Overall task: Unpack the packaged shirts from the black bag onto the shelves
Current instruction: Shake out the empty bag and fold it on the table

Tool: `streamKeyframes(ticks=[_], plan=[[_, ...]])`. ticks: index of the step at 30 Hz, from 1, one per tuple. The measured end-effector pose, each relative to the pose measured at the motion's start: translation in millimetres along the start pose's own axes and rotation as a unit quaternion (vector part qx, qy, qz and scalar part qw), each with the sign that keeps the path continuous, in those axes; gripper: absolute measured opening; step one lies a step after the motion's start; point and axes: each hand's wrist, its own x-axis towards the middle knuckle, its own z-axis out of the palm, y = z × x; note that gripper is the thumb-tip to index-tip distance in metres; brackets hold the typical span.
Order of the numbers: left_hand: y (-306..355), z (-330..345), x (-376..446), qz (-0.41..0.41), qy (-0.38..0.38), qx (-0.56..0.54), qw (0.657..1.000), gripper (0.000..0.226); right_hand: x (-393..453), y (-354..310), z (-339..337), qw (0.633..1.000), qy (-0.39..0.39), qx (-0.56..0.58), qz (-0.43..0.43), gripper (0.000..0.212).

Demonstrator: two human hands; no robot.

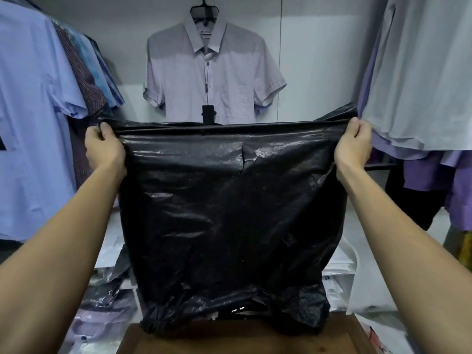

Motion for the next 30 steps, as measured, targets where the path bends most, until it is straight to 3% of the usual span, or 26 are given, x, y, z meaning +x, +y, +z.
streamKeyframes(ticks=[2, 5, 8, 9, 11, 13, 15, 17, 19, 22, 24, 26, 30], plan=[[-10.2, -1.5, 12.3, -0.032, -0.082, -0.039, 0.995, 0.024, 11.6, -7.7, -3.4, 0.993, -0.061, 0.091, 0.04, 0.02], [-18.6, 0.7, 35.2, -0.047, -0.149, -0.113, 0.981, 0.046, 19.9, -18.7, -15.0, 0.967, -0.171, 0.166, 0.087, 0.021], [-7.1, -2.4, 29.3, -0.058, -0.224, -0.136, 0.963, 0.015, 26.5, -8.8, -29.8, 0.952, -0.293, 0.065, 0.053, 0.034], [-3.5, -3.9, 23.5, -0.056, -0.222, -0.133, 0.964, 0.017, 27.8, -2.6, -33.7, 0.957, -0.287, 0.024, 0.031, 0.033], [-5.5, -0.4, 21.5, -0.036, -0.201, -0.12, 0.971, 0.032, 35.4, 13.5, -34.9, 0.978, -0.204, -0.036, -0.007, 0.041], [-0.5, 4.1, 12.7, -0.028, -0.194, -0.096, 0.976, 0.028, 38.1, 23.5, -28.1, 0.986, -0.135, -0.098, -0.012, 0.053], [9.2, 11.1, 4.9, -0.052, -0.206, -0.067, 0.975, 0.016, 32.2, 19.7, -19.6, 0.979, -0.147, -0.14, 0.02, 0.048], [18.1, 20.0, 3.1, -0.062, -0.22, -0.035, 0.973, 0.023, 25.7, 13.2, -10.3, 0.965, -0.189, -0.171, 0.058, 0.048], [34.6, 22.6, -2.7, -0.053, -0.264, 0.006, 0.963, 0.02, 19.7, 4.2, -4.3, 0.954, -0.214, -0.206, 0.045, 0.043], [73.1, 27.6, -39.8, -0.003, -0.406, 0.063, 0.912, 0.018, -1.6, -16.4, 4.0, 0.947, -0.279, -0.156, -0.045, 0.04], [96.7, 30.6, -70.4, 0.019, -0.494, 0.083, 0.865, 0.02, -24.1, -36.0, 12.7, 0.925, -0.34, -0.115, -0.126, 0.041], [113.0, 35.5, -95.0, 0.027, -0.567, 0.104, 0.817, 0.027, -43.0, -53.4, 23.0, 0.902, -0.396, -0.084, -0.148, 0.037], [129.4, 41.4, -129.6, 0.045, -0.642, 0.097, 0.759, 0.032, -80.1, -85.0, 27.4, 0.807, -0.55, -0.12, -0.178, 0.019]])
